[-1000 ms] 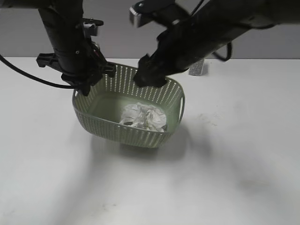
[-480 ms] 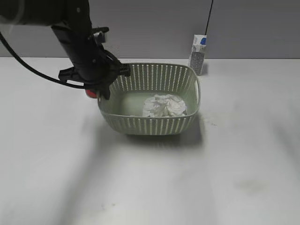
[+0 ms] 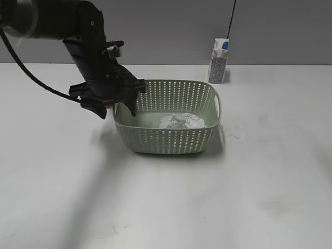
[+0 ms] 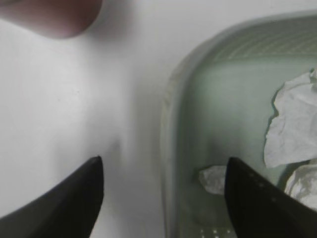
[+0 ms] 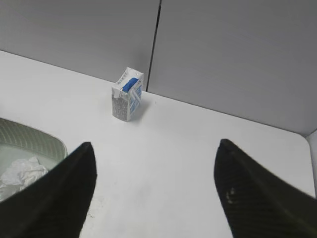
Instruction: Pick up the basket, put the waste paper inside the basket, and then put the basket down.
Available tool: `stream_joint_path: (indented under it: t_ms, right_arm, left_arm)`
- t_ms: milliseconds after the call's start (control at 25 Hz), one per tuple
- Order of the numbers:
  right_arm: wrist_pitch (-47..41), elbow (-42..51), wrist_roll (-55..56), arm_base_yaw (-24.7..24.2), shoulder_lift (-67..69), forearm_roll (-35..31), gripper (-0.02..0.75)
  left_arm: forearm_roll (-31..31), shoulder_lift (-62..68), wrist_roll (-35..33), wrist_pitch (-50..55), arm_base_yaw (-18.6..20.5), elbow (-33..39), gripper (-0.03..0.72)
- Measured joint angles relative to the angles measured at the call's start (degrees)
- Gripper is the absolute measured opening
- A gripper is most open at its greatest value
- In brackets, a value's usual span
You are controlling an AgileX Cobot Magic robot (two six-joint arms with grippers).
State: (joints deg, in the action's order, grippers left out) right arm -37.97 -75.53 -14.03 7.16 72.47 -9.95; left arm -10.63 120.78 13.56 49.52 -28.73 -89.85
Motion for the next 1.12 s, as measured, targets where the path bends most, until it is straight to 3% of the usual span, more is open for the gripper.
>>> stream_joint_path:
  t_ms: [120, 320, 760, 920, 1120]
  right_arm:
    - [-1.1, 0.0, 1.8, 0.0, 1.2, 0.0, 0.559]
    - [-2.9, 0.0, 3.9, 0.0, 5.2, 0.2, 0.559]
    - [-15.6, 0.0, 9.9, 0.0, 14.9, 6.1, 0.559]
    - [-23.5, 0.0, 9.9, 0.0, 14.6, 6.5, 0.559]
    - [-29.3, 3.3, 9.9, 0.0, 9.0, 5.8, 0.559]
  left_arm:
    - [-0.3, -2.4, -2.8, 2.2, 1.0, 0.0, 0.64]
    - [-1.3, -9.7, -8.3, 6.1, 5.2, -0.1, 0.647]
    - [-0.5, -24.5, -18.2, 19.6, 18.8, 1.1, 0.588]
    - [0.8, -31.5, -19.0, 19.8, 21.0, 7.2, 0.585]
    - [5.1, -43.9, -19.3, 19.5, 21.6, 21.9, 0.58]
